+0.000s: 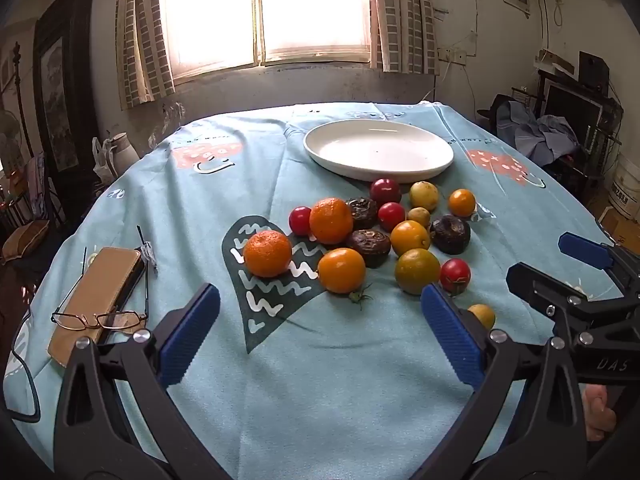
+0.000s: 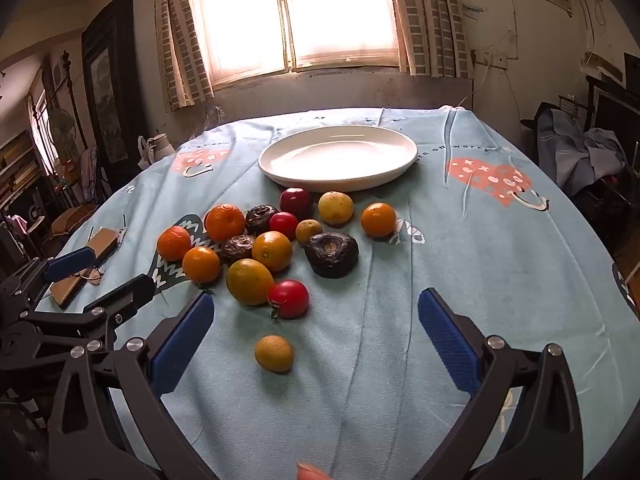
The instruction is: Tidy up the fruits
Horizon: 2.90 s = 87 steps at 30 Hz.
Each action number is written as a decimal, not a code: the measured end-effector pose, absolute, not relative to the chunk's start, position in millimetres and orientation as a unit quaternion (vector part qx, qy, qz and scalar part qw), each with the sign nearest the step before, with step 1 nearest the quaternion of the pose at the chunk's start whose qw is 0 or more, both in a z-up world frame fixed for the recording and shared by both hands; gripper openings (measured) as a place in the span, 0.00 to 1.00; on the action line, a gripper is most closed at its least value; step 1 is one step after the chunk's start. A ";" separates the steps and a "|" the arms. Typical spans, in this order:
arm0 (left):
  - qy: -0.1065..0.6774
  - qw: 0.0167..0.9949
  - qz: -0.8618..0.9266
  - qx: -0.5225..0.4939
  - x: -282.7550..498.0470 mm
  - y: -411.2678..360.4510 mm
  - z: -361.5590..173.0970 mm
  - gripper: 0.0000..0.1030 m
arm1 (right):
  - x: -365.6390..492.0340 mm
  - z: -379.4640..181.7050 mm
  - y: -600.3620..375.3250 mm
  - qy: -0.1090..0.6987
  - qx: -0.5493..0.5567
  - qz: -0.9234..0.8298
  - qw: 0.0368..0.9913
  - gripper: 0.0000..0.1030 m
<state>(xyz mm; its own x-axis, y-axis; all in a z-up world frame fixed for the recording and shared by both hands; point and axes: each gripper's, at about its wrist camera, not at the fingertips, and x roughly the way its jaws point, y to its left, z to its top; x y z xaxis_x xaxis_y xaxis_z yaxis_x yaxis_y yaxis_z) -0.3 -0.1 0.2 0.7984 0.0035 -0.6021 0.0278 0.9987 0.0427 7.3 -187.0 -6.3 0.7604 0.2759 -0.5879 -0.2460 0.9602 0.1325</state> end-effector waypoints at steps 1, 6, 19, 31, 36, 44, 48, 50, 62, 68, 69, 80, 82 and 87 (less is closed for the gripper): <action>0.316 0.948 -0.004 0.024 -0.5 0.1 0.4 0.98 | 7.2 -6.3 -187.2 0.316 0.025 0.139 0.938 0.99; 0.309 0.950 0.007 0.034 -6.8 -8.6 2.7 0.98 | 7.3 -6.4 -187.1 0.317 0.024 0.140 0.938 0.99; 0.313 0.949 0.014 0.028 -3.2 1.8 -2.0 0.98 | 7.1 -6.3 -186.5 0.316 0.024 0.140 0.938 0.99; 0.316 0.948 0.016 0.028 -2.9 2.6 -4.5 0.98 | 7.4 -6.8 -186.5 0.317 0.024 0.140 0.938 0.99; 0.316 0.948 0.015 0.028 -2.9 2.5 -4.9 0.98 | 7.5 -6.9 -186.6 0.317 0.024 0.140 0.938 0.99; 0.320 0.947 0.017 0.027 -2.3 2.4 -8.3 0.98 | 7.5 -7.2 -186.6 0.317 0.024 0.140 0.938 0.99; 0.322 0.946 0.018 0.028 -1.6 2.1 -7.8 0.98 | 7.4 -7.3 -186.5 0.317 0.025 0.141 0.938 0.99; 0.322 0.946 0.019 0.027 -1.5 2.3 -7.8 0.98 | 7.5 -7.5 -186.6 0.317 0.024 0.140 0.938 0.99; 0.325 0.945 0.018 0.028 -1.9 3.3 -10.9 0.98 | 8.1 -7.8 -186.5 0.318 0.025 0.141 0.937 0.99; 0.326 0.945 0.018 0.028 -2.1 3.5 -11.0 0.98 | 8.7 -7.9 -186.4 0.318 0.025 0.140 0.937 0.99; 0.327 0.945 0.018 0.028 -2.1 3.5 -11.1 0.98 | 8.7 -7.9 -186.3 0.318 0.025 0.140 0.937 0.99; 0.328 0.944 0.018 0.028 -2.1 3.3 -11.6 0.98 | 9.1 -8.0 -186.7 0.319 0.025 0.141 0.937 0.99; 0.327 0.944 0.018 0.028 -2.1 3.3 -11.5 0.98 | 9.1 -8.0 -186.8 0.319 0.025 0.141 0.937 0.99; 0.328 0.944 0.018 0.028 -1.9 3.3 -11.2 0.98 | 9.1 -7.9 -187.0 0.319 0.026 0.141 0.937 0.99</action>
